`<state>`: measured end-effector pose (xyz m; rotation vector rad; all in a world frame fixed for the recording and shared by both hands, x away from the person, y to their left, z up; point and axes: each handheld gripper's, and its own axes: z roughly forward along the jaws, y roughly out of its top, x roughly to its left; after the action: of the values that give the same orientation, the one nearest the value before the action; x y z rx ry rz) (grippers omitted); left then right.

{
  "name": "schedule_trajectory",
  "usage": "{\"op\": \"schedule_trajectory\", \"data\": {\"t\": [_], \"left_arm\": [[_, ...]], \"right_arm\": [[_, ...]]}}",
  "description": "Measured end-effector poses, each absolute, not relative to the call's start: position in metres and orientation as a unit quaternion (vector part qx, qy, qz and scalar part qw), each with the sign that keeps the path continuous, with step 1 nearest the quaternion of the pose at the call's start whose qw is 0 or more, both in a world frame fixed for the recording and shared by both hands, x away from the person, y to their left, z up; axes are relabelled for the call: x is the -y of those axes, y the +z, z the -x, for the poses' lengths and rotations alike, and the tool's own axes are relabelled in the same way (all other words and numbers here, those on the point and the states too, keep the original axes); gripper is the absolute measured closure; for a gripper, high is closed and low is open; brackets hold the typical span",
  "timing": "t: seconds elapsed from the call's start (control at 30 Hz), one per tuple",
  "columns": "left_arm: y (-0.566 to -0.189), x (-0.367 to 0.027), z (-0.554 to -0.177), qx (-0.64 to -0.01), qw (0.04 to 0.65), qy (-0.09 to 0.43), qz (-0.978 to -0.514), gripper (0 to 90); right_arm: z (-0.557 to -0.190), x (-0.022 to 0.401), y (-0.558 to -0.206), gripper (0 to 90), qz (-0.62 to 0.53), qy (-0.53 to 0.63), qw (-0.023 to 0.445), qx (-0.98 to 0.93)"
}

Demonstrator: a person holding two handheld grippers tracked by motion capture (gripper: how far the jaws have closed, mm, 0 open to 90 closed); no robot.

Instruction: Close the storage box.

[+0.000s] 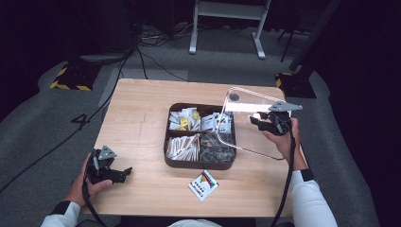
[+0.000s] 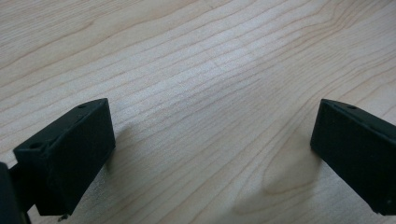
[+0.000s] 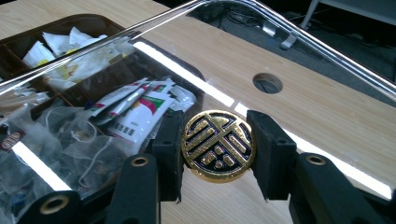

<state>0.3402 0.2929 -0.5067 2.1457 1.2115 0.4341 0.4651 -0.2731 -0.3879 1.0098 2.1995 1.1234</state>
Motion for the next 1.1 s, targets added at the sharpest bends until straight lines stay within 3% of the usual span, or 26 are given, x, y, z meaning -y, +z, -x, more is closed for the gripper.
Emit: {"op": "schedule_trajectory", "data": {"t": [1.1], "left_arm": [[-0.506, -0.293, -0.340, -0.460, 0.314, 0.164, -0.814, 0.1]], "right_arm": [[-0.476, 0.179, -0.400, 59.1, -0.314, 0.411, 0.192, -0.834]]}}
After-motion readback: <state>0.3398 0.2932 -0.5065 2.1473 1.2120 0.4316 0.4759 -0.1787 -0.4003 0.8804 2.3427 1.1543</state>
